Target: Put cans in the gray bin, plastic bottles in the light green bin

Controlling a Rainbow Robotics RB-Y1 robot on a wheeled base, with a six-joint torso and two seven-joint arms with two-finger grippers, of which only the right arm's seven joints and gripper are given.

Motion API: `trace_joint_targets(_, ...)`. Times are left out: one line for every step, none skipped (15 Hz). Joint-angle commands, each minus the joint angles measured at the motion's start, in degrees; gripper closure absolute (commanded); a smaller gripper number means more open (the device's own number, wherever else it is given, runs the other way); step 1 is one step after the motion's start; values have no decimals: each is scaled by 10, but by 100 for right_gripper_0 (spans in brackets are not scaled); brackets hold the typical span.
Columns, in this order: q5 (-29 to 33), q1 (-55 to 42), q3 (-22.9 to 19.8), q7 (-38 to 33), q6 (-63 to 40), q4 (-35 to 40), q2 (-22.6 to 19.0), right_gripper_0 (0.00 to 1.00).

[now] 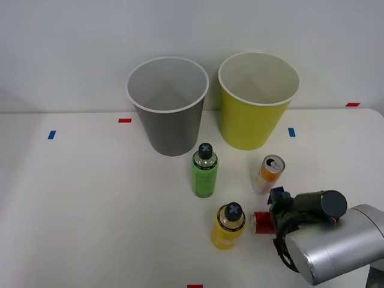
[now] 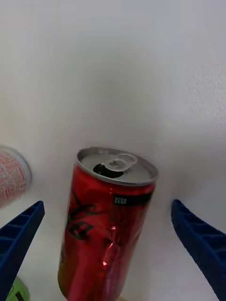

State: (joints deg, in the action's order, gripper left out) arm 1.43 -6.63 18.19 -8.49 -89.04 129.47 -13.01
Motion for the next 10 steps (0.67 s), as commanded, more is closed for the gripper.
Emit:
trace_joint_targets(1, 2, -2, 3, -7, -4, -5, 0)
trace_joint_targets(-1, 2, -1, 5, -7, -3, -9, 0)
trace_joint_targets(-4, 2, 1, 6, -7, -3, -13, 0)
trace_joint_targets(-4, 2, 4, 6, -7, -4, -18, 0)
trace_joint_targets(-4, 2, 9, 8, -7, -3, -25, 0)
trace_joint_targets(3, 2, 18, 12, -7, -3, -32, 9)
trace_joint_targets(11, 2, 28, 16, -7, -3, -38, 19)
trace_joint_targets(21, 2, 37, 20, -7, -3, -44, 25)
trace_joint_targets(21, 2, 40, 23, -7, -4, -49, 28)
trace_joint_targets(21, 2, 43, 28, -7, -3, -51, 29)
